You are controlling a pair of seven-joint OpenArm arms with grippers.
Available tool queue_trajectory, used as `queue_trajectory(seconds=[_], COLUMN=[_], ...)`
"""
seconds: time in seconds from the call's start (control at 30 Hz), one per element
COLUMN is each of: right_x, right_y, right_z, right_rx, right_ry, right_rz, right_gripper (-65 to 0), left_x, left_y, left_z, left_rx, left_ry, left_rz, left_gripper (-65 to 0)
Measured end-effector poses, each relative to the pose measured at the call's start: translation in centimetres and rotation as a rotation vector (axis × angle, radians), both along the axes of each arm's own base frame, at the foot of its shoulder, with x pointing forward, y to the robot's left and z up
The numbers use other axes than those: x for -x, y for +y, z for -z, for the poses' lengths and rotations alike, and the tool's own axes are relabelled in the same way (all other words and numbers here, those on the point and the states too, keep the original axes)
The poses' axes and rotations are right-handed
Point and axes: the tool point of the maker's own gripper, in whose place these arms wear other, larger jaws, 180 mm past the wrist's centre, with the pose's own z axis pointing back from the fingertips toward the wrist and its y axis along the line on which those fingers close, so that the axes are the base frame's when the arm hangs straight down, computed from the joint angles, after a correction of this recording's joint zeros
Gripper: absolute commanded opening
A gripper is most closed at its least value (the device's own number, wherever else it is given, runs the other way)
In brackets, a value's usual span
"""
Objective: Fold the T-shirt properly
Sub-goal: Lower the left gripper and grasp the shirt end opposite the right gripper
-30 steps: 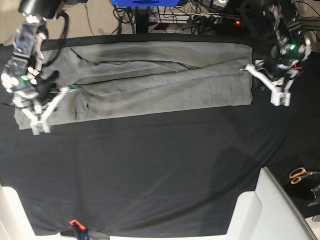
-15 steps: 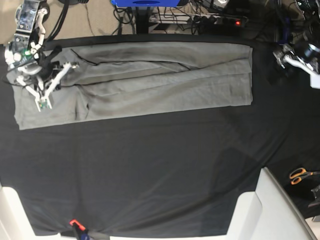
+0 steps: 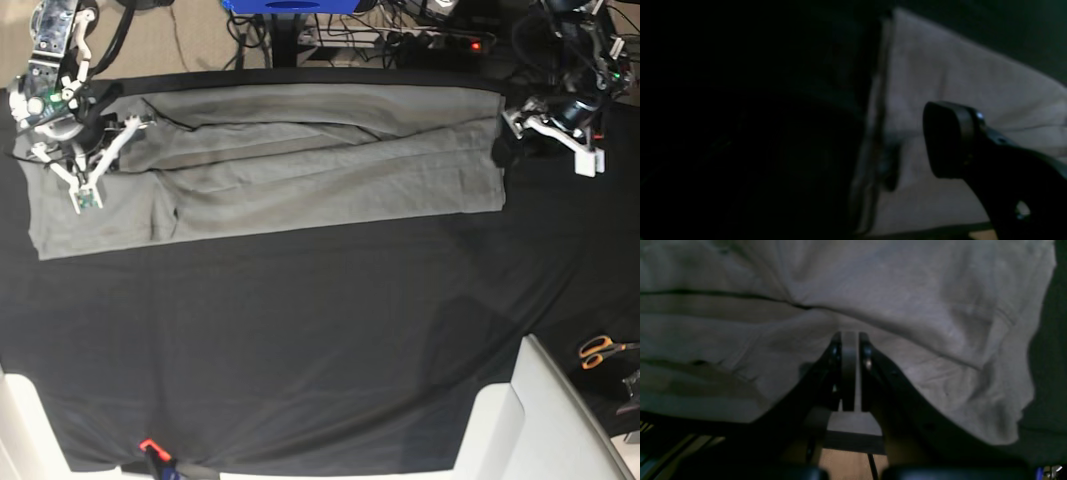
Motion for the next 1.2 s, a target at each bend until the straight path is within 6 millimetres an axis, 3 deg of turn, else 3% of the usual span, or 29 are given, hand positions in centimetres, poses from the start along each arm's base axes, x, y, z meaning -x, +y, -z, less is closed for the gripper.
queue_trajectory(seconds=[0.17,0.77,0.9,0.97,1.03,1.07,1.2], right_x=[0.0,0.0,-0.1,-0.2,-0.1,-0.1,-0.1], right_y=[-0.1,-0.1,-0.1,-0.1,-0.1,-0.1,-0.1], right_z=[0.0,0.0,-0.1,-0.1,-0.1,-0.1,-0.1], right_rx=[0.002,0.002,0.002,0.002,0.002,0.002,0.002], right_ry=[-0.001,-0.001,-0.004,-0.004,-0.003,-0.003,-0.004], right_rz=[0.002,0.002,0.002,0.002,0.002,0.002,0.003], right_gripper=[-63.8,-63.8,-63.8,-63.8,-63.8,-63.8,-63.8], left_x=[-0.5,-0.7,-0.4,-0.1,0.3,0.5,0.5], left_y=[-2.5,-4.9,-5.2,-5.4,-5.8,-6.1,-6.4], left_z=[0.2,0.7,1.1,1.4,1.8,2.0,2.0], left_rx=[0.041,0.099,0.101,0.104,0.108,0.113,0.122], left_ry=[-0.024,-0.036,-0.016,0.000,0.024,0.034,0.032], left_rz=[0.039,0.041,0.050,0.057,0.065,0.066,0.068], left_gripper=[-1.5,-20.2,-32.6,-44.1,-60.6,-65.0,-65.0])
